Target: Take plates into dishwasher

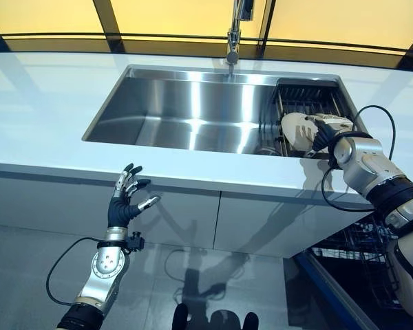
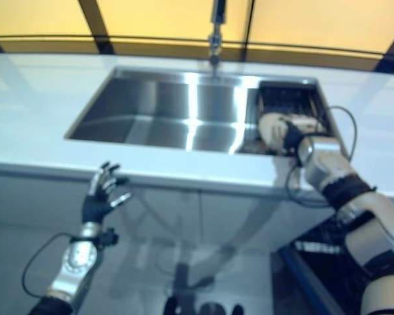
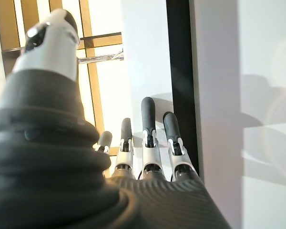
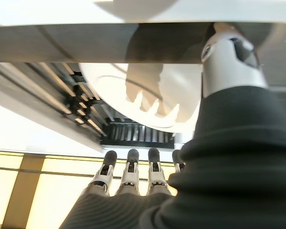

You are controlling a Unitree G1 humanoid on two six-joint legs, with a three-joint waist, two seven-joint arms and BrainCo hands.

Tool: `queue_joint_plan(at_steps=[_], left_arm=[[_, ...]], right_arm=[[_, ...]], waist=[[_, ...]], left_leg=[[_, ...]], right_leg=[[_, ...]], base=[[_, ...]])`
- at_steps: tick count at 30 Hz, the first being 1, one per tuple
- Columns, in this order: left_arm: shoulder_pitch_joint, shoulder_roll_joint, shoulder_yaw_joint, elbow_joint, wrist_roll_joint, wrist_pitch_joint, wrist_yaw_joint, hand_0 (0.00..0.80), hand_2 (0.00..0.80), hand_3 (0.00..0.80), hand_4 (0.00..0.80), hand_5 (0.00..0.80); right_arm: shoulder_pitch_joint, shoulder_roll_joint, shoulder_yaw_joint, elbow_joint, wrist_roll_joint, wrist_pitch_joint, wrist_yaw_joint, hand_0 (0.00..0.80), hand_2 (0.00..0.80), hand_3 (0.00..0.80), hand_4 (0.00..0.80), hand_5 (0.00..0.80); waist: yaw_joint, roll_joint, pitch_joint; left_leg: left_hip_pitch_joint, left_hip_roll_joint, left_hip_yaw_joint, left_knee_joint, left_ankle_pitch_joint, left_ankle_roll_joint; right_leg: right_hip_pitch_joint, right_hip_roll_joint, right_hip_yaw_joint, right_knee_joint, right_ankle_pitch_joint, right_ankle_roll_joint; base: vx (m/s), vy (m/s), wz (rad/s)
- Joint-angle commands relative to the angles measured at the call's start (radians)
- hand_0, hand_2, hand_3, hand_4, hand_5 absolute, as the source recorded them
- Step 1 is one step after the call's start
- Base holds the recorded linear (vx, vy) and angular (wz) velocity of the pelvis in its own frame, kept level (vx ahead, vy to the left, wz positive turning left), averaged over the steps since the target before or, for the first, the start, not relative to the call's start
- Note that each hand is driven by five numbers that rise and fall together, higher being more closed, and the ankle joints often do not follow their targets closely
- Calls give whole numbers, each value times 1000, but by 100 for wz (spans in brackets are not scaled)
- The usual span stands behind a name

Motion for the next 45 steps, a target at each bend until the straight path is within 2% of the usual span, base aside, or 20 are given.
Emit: queue_joint_plan(at_steps=[1, 14, 25, 31, 45], left_arm=[[13, 17, -10, 2, -14, 16, -21, 0, 0, 0, 0, 0], [1, 2, -30, 5, -25, 13, -26, 0, 0, 0, 0, 0], [-16, -9, -51, 0, -37, 17, -20, 0, 0, 0, 0, 0], [-15, -9, -54, -11, -41, 21, -19, 0, 0, 0, 0, 0], [-16, -17, -59, -20, -44, 33, -17, 0, 0, 0, 0, 0]], right_arm=[[-125, -87, 75, 6, 23, -11, -68, 0, 0, 0, 0, 0], [-63, -32, 33, 35, 12, -45, -128, 0, 0, 0, 0, 0], [-22, 33, -1, 67, 13, -39, -201, 0, 0, 0, 0, 0], [-27, 38, -14, 81, 31, -41, -225, 0, 0, 0, 0, 0], [-5, 77, -15, 95, 8, -54, -189, 0, 0, 0, 0, 0]], waist=[[-20, -33, -5], [-18, 0, 13], [-14, 30, 37], [-11, 37, 44], [-3, 47, 56]], left_leg=[[-8, -18, 14, -4, -3, 27], [-25, -24, 14, 3, -1, 27], [-45, -38, 7, 3, 1, 31], [-51, -41, 4, 2, 2, 31], [-62, -43, 2, 4, 8, 31]], right_leg=[[9, -35, 28, 20, 3, 37], [-8, -45, 22, 26, 2, 34], [-34, -54, 18, 34, 4, 30], [-42, -57, 14, 37, 5, 30], [-57, -61, 8, 47, 5, 28]], base=[[0, 0, 0], [0, 0, 0], [0, 0, 0], [0, 0, 0], [0, 0, 0]])
